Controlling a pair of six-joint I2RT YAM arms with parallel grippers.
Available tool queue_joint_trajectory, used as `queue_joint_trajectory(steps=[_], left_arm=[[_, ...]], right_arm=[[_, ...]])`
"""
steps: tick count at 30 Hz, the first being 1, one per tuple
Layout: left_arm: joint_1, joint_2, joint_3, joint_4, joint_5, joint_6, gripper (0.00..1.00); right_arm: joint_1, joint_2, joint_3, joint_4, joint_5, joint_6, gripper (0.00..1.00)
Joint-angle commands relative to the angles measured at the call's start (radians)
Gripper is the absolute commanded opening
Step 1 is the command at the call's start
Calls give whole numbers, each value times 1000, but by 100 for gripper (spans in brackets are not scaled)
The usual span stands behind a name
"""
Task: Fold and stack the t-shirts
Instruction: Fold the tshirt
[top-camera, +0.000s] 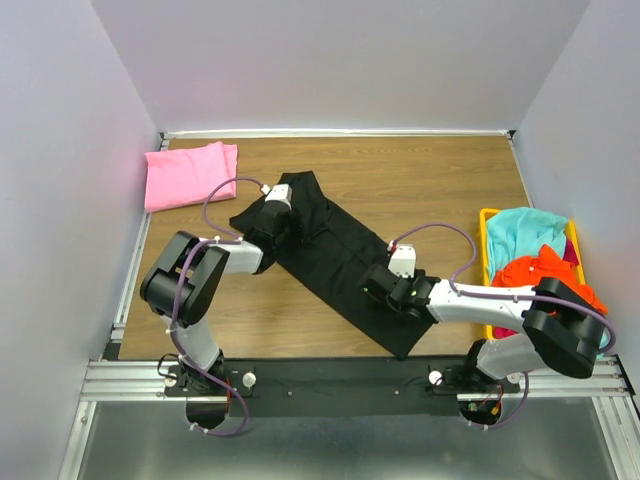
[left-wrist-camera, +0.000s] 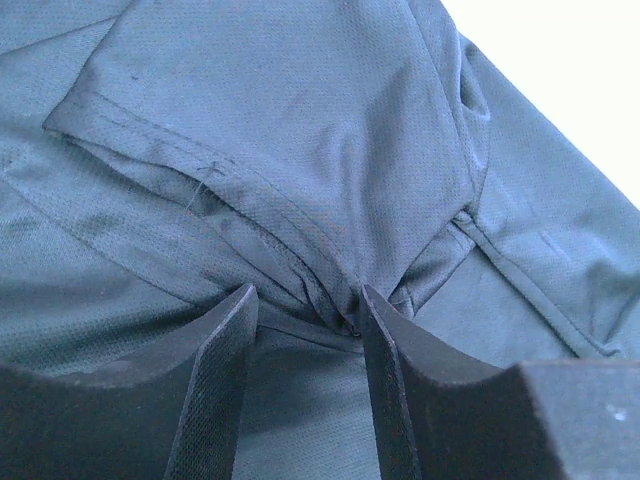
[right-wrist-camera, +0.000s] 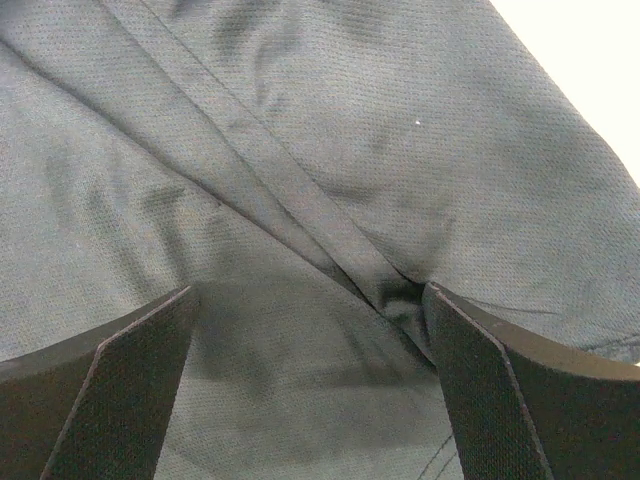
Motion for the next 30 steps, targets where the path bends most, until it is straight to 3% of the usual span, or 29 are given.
queue_joint_trajectory(steps=[1,15,30], left_arm=[[-5,55,13,7,34,1,54],[-7,190,214,-48,46,43,53],[-11,106,251,-110,-17,96,57]], right_arm=[[-2,37,-28,-10,-66,49,100],[88,87,12,53,-183,85,98],[236,232,188,70,-188,69,98]])
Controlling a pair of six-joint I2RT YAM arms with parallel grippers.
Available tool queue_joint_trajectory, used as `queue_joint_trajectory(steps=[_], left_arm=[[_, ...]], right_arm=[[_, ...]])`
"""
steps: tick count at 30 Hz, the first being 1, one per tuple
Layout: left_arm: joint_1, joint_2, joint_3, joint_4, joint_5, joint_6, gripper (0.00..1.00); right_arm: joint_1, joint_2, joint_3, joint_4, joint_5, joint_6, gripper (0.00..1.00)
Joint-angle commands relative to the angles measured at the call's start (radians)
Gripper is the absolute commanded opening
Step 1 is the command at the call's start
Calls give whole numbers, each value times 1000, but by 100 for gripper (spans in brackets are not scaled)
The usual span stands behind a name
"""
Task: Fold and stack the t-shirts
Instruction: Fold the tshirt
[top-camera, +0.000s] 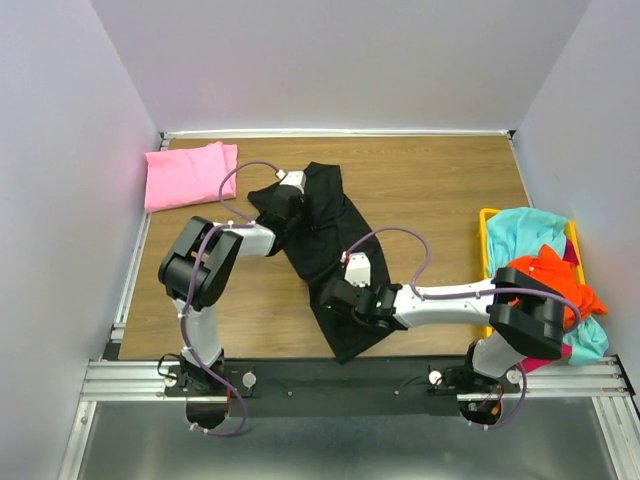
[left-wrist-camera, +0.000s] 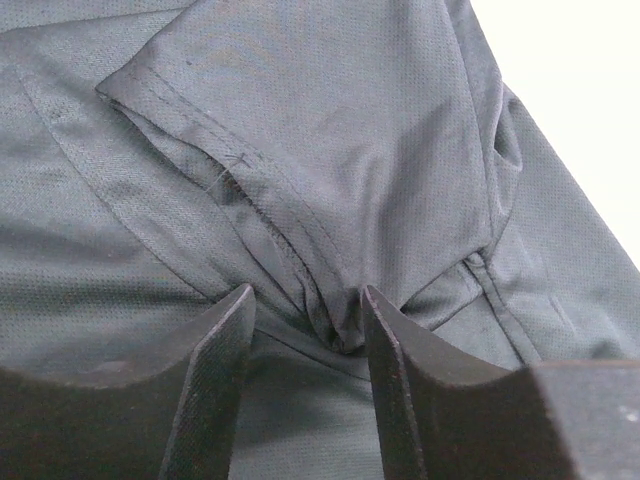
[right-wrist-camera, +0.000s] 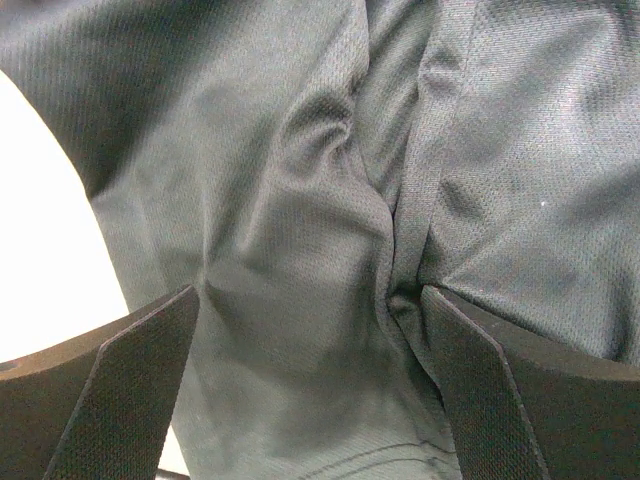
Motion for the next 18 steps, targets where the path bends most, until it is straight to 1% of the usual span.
queue_joint_trajectory(steps=[1,4,5,8,10,11,13,14,18], left_arm=[[-5,-60,42,-86,-56,34,57],[-5,-97,62,-123,-98,40,59],[-3,-111,60,-129,-105,39,60],[-5,-181,34,-144,-130,26,61],[-3,-237,-10,-141,-137,17,64],[-5,-252,-26,-138,-139,11,64],[-7,-281,-91,-129,-130,-7,66],[-7,-284,-92,-129,-130,-8,66],[-7,-280,-178,-103,-90,-26,66]], right_arm=[[23,17,-8,-5,-97,45,98],[33,-30,-14,-14,-95,33,96],[36,-73,-18,-17,-86,31,96],[43,-142,-31,-37,-57,20,96],[43,-206,-48,-36,-37,19,98],[43,-220,-54,-34,6,16,98],[32,-236,-78,-37,44,-1,100],[26,-236,-78,-37,48,-4,100],[12,-190,-95,-37,49,3,100]])
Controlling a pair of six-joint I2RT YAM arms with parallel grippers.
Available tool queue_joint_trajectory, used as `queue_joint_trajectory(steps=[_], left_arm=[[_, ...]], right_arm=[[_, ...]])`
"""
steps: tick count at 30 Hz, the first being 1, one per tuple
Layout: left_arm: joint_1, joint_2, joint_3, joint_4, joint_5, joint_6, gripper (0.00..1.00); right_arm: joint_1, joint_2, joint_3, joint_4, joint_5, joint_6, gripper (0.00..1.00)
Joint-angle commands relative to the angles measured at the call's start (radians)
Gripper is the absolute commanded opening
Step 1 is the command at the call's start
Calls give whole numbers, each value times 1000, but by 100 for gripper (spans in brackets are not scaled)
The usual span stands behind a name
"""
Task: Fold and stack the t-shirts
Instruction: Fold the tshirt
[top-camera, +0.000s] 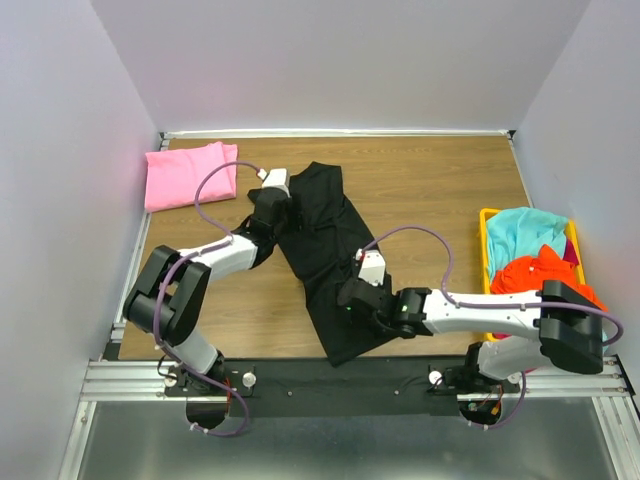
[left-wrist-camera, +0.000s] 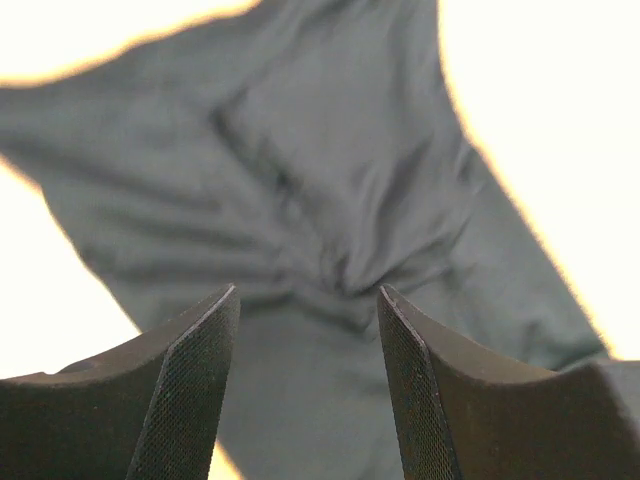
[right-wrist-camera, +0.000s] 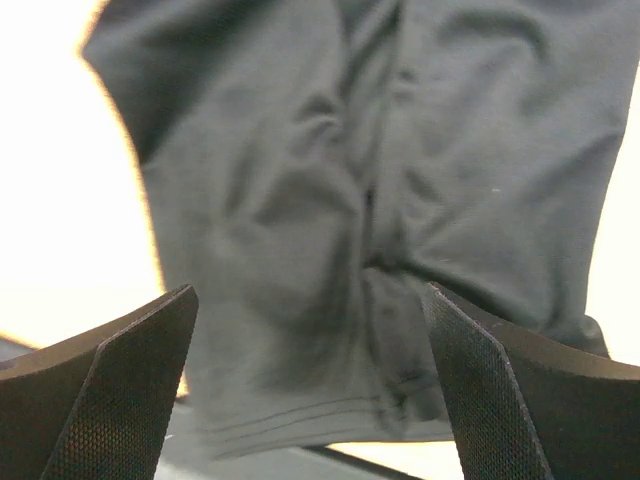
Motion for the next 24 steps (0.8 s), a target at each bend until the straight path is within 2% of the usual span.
queue_joint_trajectory(steps=[1,7,11,16,24], left_arm=[[-8,20,-96,17,13,-30,66],[-17,83,-124,100,79,-56,66],[-19,150,-105,120,101,-59,66],[-19,187,-70,131,122,-53,66],[-19,242,32,100,107,-19,65]], right_arm=[[-8,60,-38,-23,55,12,100],[-8,60,-92,0,73,49,100],[-9,46,-124,37,10,57,100],[-3,59,-139,92,-68,81,98],[12,73,-125,115,-106,87,98]])
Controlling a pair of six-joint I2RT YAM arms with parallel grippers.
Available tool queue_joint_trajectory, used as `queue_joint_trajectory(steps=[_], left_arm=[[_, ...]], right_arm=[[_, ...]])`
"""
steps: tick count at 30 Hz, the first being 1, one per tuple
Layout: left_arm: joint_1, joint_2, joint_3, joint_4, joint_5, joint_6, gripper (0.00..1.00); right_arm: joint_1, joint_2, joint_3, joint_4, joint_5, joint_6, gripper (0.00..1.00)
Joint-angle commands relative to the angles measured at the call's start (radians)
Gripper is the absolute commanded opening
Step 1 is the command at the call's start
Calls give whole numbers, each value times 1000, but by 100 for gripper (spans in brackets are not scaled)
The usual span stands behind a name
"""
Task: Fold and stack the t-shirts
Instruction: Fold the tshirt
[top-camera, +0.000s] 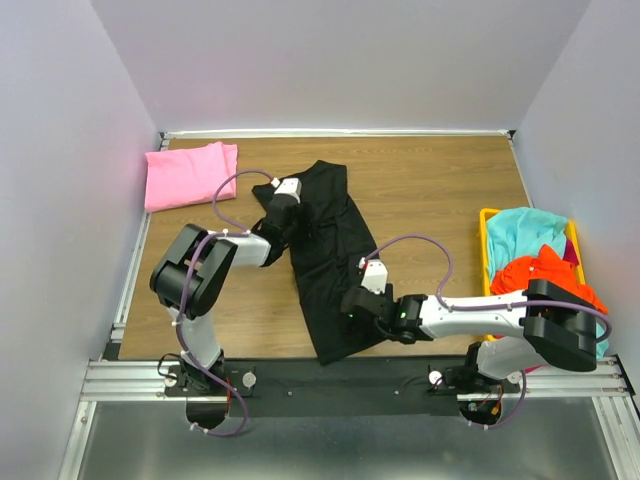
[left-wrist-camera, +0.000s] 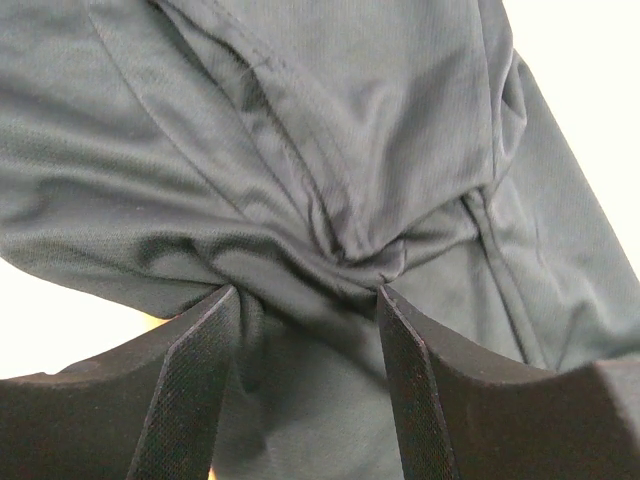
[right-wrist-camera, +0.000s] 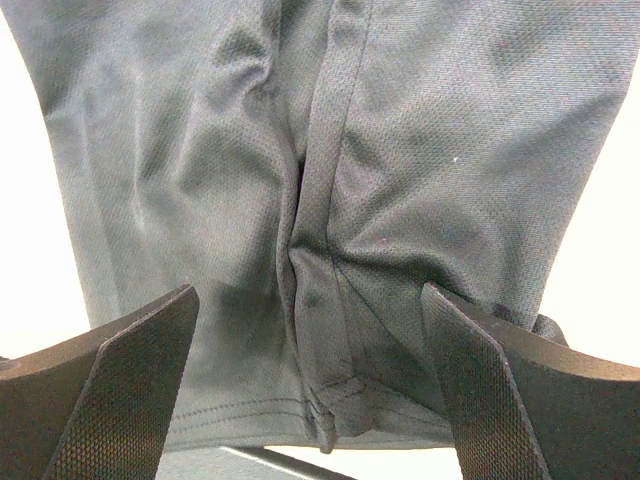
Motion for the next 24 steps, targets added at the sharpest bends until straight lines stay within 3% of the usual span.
queue_joint_trajectory(steps=[1,24], left_arm=[[-6,57,60,-42,18,25,65],[-6,175,301,-142,18,71,65]], right_arm=[[18,29,-12,10,-77,50,98],[84,-10,-1,1,-83,61,95]])
